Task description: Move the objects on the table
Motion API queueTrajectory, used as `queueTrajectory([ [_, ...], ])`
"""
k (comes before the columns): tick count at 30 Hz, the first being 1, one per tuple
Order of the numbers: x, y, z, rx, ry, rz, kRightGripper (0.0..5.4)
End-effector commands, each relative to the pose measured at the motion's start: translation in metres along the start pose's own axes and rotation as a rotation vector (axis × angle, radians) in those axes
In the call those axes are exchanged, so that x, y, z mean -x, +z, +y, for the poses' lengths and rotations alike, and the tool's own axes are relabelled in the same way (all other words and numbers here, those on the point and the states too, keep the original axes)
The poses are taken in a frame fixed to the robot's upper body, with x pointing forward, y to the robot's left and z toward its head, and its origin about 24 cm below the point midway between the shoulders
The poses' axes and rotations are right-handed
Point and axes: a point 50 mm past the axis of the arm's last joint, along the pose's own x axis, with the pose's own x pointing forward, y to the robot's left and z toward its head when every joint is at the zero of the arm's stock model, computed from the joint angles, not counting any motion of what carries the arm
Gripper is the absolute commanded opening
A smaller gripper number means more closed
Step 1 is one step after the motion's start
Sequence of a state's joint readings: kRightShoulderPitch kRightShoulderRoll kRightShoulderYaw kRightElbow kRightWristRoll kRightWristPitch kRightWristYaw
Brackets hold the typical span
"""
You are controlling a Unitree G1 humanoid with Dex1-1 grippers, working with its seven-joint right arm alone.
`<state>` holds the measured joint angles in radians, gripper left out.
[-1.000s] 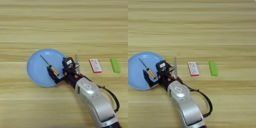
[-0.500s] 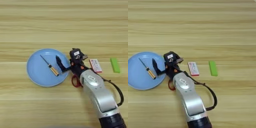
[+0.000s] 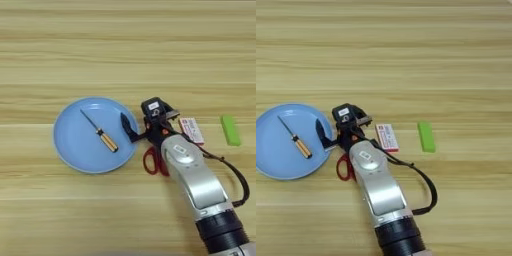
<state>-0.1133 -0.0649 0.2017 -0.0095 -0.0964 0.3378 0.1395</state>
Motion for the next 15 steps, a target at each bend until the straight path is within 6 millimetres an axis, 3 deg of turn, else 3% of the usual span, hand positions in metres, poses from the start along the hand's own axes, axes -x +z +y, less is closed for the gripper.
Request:
queueTrajectory([
  [1, -0.0082, 0.0276, -0.005, 0.042, -0.011, -0.123, 5.38],
  [15, -0.0059, 0.0264, -0.0136, 0.066, -0.039, -0.119, 5.38],
])
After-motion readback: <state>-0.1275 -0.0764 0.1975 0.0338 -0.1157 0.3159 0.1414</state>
